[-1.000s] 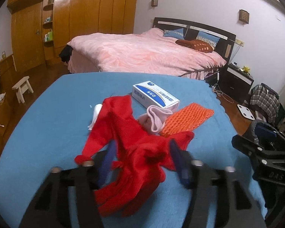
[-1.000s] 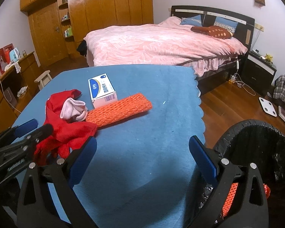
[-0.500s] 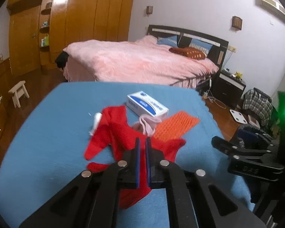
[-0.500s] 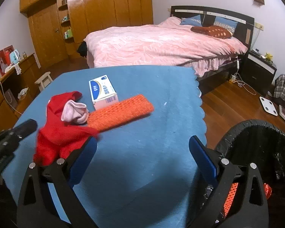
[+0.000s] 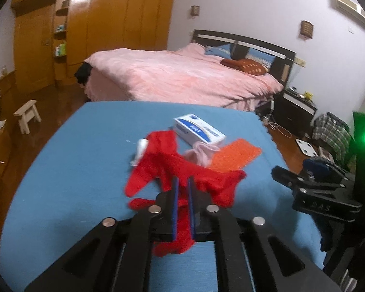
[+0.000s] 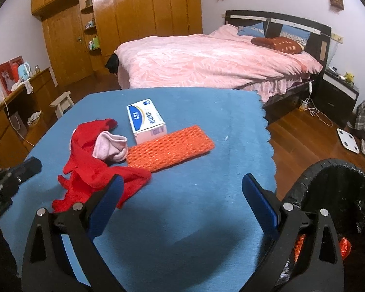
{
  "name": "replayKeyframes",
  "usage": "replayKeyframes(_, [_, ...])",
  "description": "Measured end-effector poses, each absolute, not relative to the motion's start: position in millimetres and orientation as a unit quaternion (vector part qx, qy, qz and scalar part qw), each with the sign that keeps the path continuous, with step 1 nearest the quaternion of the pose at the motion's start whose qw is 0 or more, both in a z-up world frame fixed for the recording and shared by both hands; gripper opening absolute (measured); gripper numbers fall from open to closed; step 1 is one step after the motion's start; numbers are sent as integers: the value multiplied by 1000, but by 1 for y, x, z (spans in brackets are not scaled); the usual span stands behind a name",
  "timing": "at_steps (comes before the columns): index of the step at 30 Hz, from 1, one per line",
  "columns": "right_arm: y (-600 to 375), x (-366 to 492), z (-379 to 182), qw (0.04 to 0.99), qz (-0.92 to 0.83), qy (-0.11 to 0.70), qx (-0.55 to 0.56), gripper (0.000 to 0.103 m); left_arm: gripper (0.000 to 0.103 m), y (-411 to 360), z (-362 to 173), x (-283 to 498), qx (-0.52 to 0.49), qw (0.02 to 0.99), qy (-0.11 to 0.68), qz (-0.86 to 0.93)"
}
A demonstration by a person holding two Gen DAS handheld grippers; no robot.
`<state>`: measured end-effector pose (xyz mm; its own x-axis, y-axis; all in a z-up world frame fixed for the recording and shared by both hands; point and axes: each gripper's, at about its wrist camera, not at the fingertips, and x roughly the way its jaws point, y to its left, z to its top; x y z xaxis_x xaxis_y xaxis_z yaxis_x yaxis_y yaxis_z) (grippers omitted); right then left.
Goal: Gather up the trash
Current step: 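Close the left tool on the red gloves and lift them, then grasp the second red glove with right tool while left tool holds its glove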
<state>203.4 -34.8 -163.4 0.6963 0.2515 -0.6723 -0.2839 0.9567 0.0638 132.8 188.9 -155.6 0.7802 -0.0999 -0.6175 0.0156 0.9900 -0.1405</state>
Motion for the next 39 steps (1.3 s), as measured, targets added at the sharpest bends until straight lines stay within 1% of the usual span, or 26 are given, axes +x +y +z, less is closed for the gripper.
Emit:
replayKeyframes(2, [-39,205,-162,922,141,361,-21,95,20,180,-159,137,-62,940,332,-38])
replayKeyframes(3, [-41,206,-162,922,138,361,-20,95,22,177,-161,138,-61,940,333,-41])
replayKeyframes(4, [-43,207,-162,923,136,361,-19,95,27,173,-163,141,-60,939,335,-42])
replayKeyframes(5, [-45,208,-162,923,134,361,-17,95,34,169,-166,145,-56,939,337,-41])
replayKeyframes(7, [-48,209,-163,923,132,362,-14,95,43,164,-173,150,-49,938,342,-33])
replayKeyframes(10, [-50,208,-166,922,132,364,-13,95,44,160,-187,160,-44,932,358,-20])
replayKeyframes(11, [-51,208,-167,921,132,365,-12,95,42,159,-191,163,-42,931,361,-18])
replayKeyframes(12, [-51,208,-168,921,133,366,-11,95,37,158,-193,164,-38,931,363,-15])
replayKeyframes(13, [-51,208,-169,921,133,367,-11,95,21,157,-195,165,-35,930,365,-14])
replayKeyframes(14, [-51,208,-169,920,134,368,-11,95,12,156,-196,166,-37,929,367,-14])
replayKeyframes(16, [-52,208,-170,920,134,369,-12,95,6,158,-194,162,-46,932,360,-15])
replayKeyframes(19, [-52,208,-171,919,134,370,-9,95,3,161,-181,154,-58,939,339,-21])
replayKeyframes(24, [-47,207,-168,920,140,365,-11,95,3,172,-158,142,-71,947,313,-22])
replayKeyframes(30, [-34,206,-163,920,157,359,-15,95,3,202,-134,119,-75,953,293,2])
replayKeyframes(35, [-12,203,-159,917,179,355,-17,95,3,229,-132,108,-71,952,295,38])
replayKeyframes(39, [13,199,-162,914,196,354,-20,95,3,248,-144,107,-73,947,305,70])
